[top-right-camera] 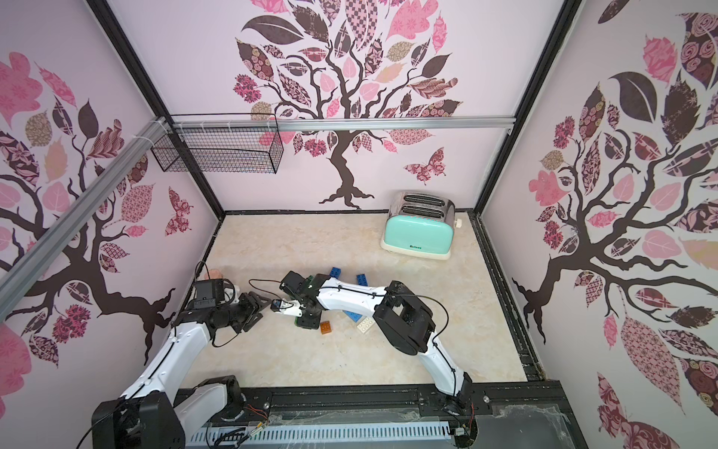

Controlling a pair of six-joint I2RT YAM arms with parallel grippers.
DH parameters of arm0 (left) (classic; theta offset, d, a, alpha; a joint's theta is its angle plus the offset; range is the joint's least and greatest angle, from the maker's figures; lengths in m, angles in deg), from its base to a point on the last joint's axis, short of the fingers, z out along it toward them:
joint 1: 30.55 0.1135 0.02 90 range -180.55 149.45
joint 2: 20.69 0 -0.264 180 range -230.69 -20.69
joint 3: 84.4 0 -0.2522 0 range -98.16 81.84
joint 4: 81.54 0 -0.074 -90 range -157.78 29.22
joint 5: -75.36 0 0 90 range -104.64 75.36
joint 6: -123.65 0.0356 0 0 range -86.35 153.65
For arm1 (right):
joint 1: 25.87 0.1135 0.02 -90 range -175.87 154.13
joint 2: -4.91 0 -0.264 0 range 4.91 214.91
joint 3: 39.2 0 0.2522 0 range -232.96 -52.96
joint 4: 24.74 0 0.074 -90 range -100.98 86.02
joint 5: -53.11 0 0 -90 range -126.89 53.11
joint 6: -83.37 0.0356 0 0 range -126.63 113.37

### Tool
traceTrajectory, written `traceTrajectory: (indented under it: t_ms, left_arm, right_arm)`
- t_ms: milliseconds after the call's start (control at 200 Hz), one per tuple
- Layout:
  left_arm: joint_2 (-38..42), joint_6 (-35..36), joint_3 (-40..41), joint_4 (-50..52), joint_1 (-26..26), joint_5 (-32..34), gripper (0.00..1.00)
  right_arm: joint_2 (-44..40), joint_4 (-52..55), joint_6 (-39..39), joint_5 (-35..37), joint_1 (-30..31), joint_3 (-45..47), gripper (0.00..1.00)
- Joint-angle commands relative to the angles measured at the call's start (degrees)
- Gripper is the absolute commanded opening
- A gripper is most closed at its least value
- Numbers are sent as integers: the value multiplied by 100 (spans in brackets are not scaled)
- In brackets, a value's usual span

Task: Assemble a heart with lego
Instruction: Assemble the lego brick with the lego brick, then pick up the lego brick from the center of the board.

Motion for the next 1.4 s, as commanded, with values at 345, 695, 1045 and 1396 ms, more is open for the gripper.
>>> traceTrajectory:
  t_ms: [345, 695, 1045, 1396]
  left_arm:
    - [7, 213, -47, -54, 4, -203, 64]
    - [29, 73, -33, -122, -544, 168, 64]
    - [123, 3, 62, -184, -753, 292, 64]
    - [227, -116, 227, -265, -753, 303, 63]
  right_arm:
    - [-1029, -349, 685, -732, -708, 73, 60]
    - [-1493, -2078, 3753, -691, -1987, 1126, 63]
    - [-782, -2900, 5178, -1061, -2351, 1304, 69]
    - [-137, -3008, 5270, -917, -2361, 1080, 70]
